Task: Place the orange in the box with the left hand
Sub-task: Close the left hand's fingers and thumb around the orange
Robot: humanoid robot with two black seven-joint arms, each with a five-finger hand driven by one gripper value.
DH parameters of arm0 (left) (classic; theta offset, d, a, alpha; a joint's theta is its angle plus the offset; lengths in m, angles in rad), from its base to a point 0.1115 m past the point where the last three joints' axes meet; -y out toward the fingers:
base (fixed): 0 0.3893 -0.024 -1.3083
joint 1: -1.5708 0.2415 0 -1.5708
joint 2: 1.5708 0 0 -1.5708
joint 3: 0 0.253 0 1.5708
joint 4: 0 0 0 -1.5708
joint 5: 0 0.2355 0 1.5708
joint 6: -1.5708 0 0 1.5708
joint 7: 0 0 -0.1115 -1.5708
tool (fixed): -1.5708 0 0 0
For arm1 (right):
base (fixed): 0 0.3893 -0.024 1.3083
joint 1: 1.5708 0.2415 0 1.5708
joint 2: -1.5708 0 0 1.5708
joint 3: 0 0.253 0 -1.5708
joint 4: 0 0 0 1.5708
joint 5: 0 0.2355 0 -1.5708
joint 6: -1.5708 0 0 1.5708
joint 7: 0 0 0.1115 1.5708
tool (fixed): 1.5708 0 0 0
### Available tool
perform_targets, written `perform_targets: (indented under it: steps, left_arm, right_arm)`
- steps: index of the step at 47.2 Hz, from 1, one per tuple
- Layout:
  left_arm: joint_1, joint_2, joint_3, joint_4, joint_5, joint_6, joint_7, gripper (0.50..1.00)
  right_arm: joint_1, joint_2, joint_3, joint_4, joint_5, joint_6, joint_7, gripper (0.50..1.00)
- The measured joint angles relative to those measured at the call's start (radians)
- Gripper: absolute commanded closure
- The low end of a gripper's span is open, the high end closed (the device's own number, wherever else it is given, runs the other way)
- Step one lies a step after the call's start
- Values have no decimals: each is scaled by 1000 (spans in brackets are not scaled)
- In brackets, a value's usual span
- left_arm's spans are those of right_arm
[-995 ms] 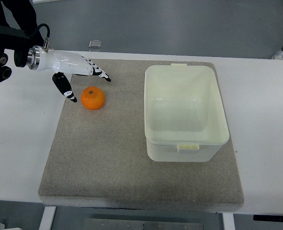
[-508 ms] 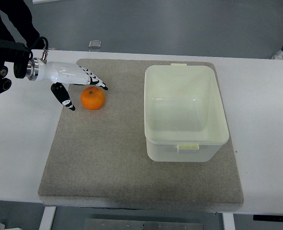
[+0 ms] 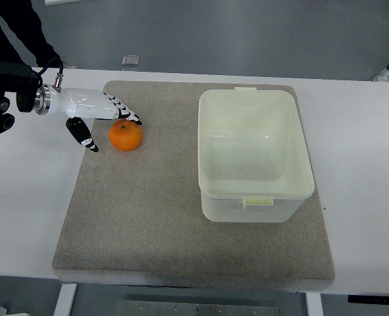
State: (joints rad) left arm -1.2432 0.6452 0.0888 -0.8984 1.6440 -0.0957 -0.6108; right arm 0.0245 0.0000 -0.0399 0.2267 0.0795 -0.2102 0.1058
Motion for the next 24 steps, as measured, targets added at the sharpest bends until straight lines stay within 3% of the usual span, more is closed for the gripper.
perform_targets:
  steps: [11,24]
  left_arm:
    - [13,-35,-4,37,-5,5,0,519]
    - [40,-71,-5,82,-10,74,0,536]
  right_arm:
    - [0,0,0,0,0,0,0,556]
    - [0,0,0,0,0,0,0,556]
